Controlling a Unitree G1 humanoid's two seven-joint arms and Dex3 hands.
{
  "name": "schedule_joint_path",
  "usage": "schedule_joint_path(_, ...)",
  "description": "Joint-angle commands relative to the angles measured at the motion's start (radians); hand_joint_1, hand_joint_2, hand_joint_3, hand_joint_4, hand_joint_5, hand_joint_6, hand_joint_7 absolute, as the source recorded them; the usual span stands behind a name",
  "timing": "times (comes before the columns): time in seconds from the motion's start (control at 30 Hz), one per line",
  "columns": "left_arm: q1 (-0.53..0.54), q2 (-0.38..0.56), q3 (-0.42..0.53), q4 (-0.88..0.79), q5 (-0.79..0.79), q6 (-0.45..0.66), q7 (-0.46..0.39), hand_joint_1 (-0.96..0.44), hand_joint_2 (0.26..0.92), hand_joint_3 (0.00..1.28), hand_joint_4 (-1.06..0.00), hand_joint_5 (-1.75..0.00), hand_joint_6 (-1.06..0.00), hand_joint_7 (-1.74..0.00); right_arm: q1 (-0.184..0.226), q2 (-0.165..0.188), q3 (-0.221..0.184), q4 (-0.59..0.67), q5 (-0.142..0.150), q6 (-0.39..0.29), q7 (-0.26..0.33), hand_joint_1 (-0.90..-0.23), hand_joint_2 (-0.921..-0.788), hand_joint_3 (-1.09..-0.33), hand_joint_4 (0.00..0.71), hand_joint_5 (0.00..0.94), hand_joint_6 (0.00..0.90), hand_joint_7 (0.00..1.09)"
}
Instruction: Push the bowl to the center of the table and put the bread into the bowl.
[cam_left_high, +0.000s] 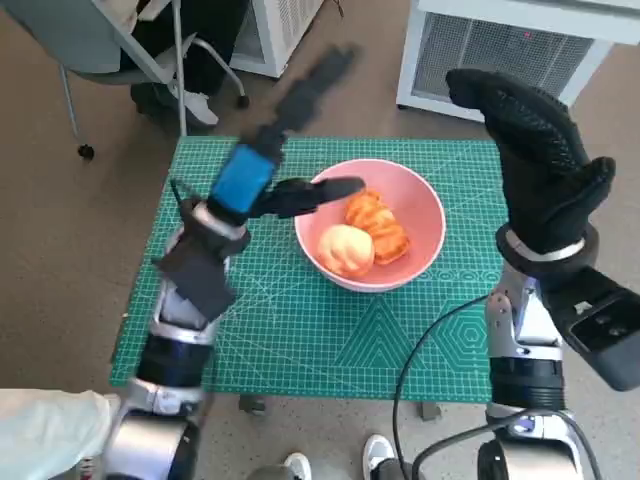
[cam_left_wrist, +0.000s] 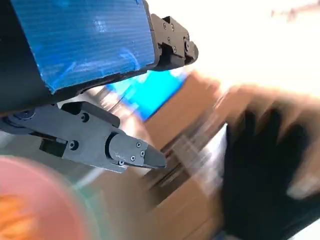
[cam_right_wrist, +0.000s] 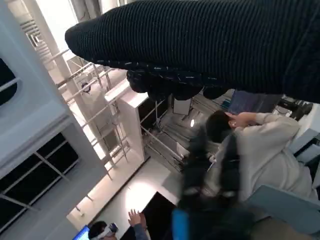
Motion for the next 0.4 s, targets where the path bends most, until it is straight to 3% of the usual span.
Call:
schedule_joint_path(0.03,0.031,0.001,0.024,-0.030,-0.053,-0.032,-0.009,-0.49,0.921,0.22,-0.25,-0.06,-0.33,-0.12,-0.015,0.010,0.003,0.016,-0.022,0.017,-0.027,-0.579,-0.921,-0.750,0.146,0.221,-0.001,0.66)
schedule_joint_path(0.4,0.063,0.014,0.036,-0.110,-0.158,0.011,-0.072,-0.52,0.921,0.23,-0.26,-0.05,-0.33,-0.11,-0.034,0.032,0.023,0.002,-0.094,0.011,-0.102,-0.536,-0.921,-0.758,0.190,0.148,-0.001,0.67)
